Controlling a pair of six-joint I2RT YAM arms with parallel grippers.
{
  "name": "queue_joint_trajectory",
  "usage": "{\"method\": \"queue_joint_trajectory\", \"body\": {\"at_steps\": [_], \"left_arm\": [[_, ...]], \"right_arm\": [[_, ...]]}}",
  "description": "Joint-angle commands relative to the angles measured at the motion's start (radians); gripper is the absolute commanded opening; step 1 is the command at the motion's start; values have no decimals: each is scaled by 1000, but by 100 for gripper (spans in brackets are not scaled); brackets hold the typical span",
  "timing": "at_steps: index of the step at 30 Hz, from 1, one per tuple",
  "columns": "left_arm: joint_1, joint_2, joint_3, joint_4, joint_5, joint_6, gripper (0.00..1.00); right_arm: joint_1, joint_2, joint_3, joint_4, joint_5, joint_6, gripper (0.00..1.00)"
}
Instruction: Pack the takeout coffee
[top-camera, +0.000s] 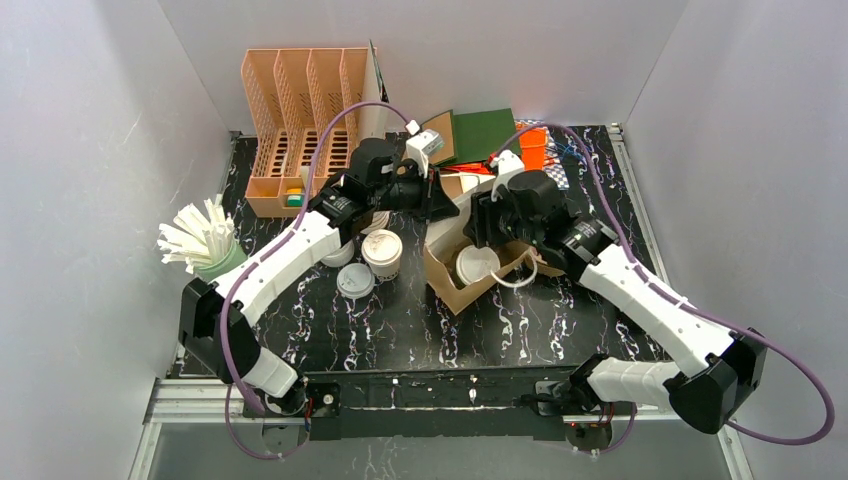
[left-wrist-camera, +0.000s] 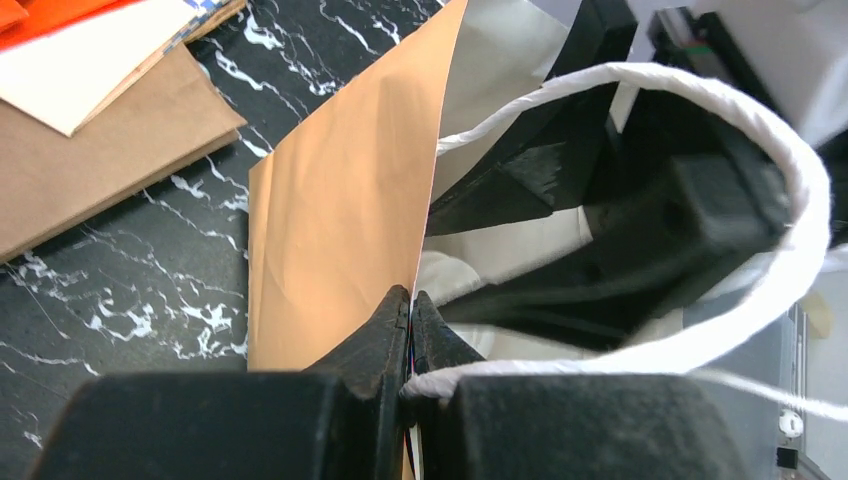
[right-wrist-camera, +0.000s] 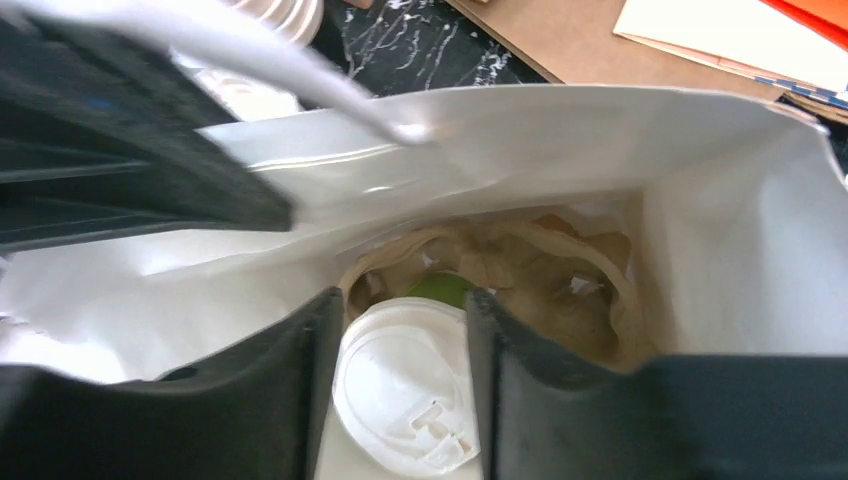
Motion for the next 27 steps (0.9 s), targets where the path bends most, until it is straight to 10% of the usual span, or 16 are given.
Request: {"method": "queue_joint_trajectory", "body": {"at_steps": [1, 9, 27], "left_arm": [[-5, 17, 93, 3, 1, 37, 0], [-5, 24, 153, 15, -35, 63, 0], [-5, 7, 143, -18, -126, 43, 0]], "right_arm": [[-4, 31, 157, -195, -74, 16, 64], [-6, 102, 173, -242, -41, 40, 98], [49, 184, 114, -204, 58, 53, 98]]}}
